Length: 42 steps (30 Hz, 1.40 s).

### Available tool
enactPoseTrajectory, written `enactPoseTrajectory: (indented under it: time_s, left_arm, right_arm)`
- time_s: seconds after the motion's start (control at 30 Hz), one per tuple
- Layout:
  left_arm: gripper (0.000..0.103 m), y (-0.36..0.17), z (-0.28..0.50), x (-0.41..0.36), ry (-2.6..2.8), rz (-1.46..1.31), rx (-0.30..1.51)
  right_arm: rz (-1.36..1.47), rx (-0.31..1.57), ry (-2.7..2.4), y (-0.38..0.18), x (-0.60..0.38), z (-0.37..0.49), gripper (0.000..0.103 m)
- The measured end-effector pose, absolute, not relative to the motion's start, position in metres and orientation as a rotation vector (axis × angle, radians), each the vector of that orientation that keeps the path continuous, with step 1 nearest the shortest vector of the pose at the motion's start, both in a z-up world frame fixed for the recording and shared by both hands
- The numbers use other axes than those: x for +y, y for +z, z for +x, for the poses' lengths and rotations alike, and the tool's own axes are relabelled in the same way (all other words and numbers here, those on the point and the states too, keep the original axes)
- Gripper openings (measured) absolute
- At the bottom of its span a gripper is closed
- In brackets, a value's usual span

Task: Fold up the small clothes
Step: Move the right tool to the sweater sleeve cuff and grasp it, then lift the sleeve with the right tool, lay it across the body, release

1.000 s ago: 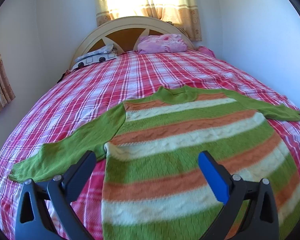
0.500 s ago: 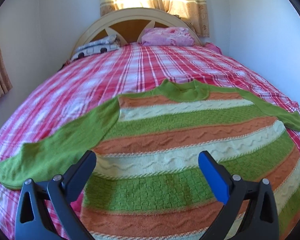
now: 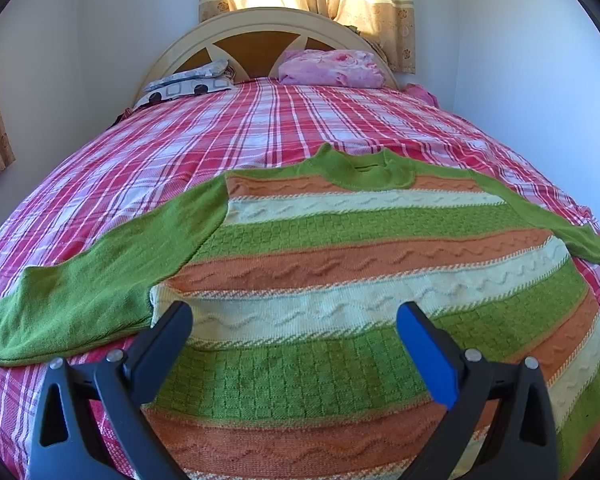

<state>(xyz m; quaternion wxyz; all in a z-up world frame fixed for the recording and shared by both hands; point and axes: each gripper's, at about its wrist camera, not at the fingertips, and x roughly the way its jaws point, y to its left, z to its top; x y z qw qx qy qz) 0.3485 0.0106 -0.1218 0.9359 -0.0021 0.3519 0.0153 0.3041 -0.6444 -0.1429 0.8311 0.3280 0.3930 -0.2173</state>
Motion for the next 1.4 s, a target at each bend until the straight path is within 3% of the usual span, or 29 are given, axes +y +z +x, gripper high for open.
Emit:
enactPoseTrajectory:
  time_s: [0.17,0.27,0.3,0.33,1.4]
  left_arm:
    - [0.103,-0.122,0.348,0.008,0.034,0.012,0.712]
    - [0.103,-0.123,0.349,0.005,0.041,0.026,0.716]
    - [0.103,-0.124,0.349,0.005,0.043,0.030,0.718]
    - [0.103,-0.124,0.349,0.004,0.044,0.032,0.719]
    - [0.103,-0.131,0.351,0.017,0.047,-0.058,0.749]
  right_arm:
    - [0.675,0.828,-0.486,-0.145,-0.650,0.321,0.069]
    - [0.642,0.840,-0.503,-0.147,-0.656,0.336,0.032]
    - [0.647,0.839,-0.497,-0.147,-0.658,0.338,0.013]
    - [0.656,0.836,-0.485,-0.147,-0.660,0.340,0.012]
    - [0.358,0.610,-0.014,0.005,-0.448,0.388,0.009]
